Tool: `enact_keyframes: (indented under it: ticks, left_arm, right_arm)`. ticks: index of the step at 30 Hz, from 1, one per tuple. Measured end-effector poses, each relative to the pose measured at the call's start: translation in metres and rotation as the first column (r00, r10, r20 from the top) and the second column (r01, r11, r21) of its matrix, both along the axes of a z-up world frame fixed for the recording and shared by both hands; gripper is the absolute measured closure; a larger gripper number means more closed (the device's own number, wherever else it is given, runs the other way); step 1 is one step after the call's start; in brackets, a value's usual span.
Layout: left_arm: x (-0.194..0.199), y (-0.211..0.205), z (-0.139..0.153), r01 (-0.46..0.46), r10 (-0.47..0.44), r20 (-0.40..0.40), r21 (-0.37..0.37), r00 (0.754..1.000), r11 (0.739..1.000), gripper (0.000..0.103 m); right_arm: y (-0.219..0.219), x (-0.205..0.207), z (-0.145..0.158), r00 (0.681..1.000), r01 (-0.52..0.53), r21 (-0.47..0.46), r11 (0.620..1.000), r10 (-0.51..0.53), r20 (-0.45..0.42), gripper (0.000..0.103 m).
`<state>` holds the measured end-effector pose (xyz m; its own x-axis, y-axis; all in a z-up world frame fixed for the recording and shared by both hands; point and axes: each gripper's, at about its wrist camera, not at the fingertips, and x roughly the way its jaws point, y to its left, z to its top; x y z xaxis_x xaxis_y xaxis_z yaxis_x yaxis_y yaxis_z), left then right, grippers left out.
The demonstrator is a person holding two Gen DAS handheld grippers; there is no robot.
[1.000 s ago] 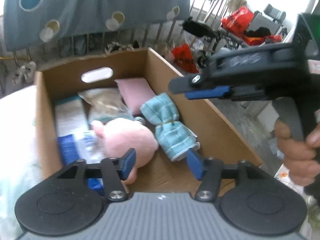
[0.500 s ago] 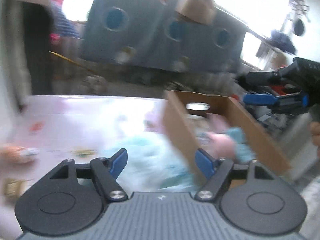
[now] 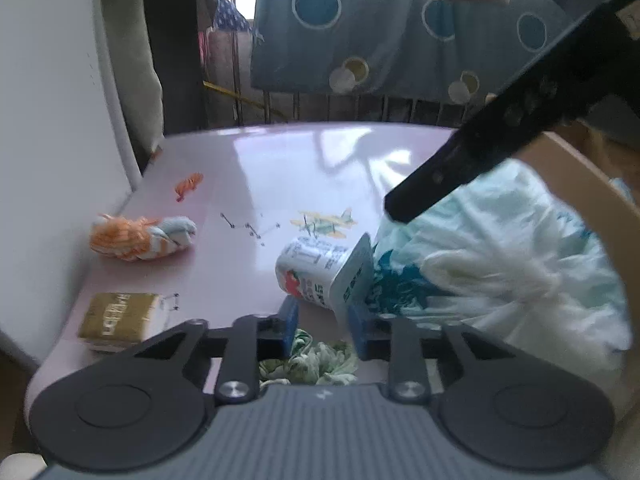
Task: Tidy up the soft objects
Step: 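Grasp the white yogurt cup with the right gripper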
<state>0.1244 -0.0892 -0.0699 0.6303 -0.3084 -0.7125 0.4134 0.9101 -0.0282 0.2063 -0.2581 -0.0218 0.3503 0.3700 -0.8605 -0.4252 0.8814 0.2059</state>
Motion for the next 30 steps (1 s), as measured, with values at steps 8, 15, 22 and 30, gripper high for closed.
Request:
enact_keyframes:
  ticks: [8,15,22,30]
  left_arm:
    - [0.025,-0.012,-0.034,0.061,-0.06,-0.056,0.002,0.997,0.998,0.083]
    - [0.035,0.001,-0.039,0.039,-0.044,-0.078,-0.069,0.996,0.997,0.093]
    - [0.054,0.038,-0.031,-0.083,0.035,-0.195,-0.245,0.98,0.966,0.096]
    - [0.052,0.031,0.003,-0.049,0.022,-0.11,-0.25,0.994,0.967,0.101]
  right_arm:
    - [0.013,0.033,-0.055,0.987,-0.154,-0.134,0.979,0.145,-0.076,0.07]
    - [0.02,0.039,-0.072,0.979,-0.189,-0.09,0.978,0.181,-0.094,0.077]
    - [0.012,0.054,-0.062,0.993,-0.096,0.069,0.993,0.1,-0.067,0.079]
    - [0.022,0.061,-0.046,0.994,-0.052,0.258,0.965,0.074,-0.076,0.098]
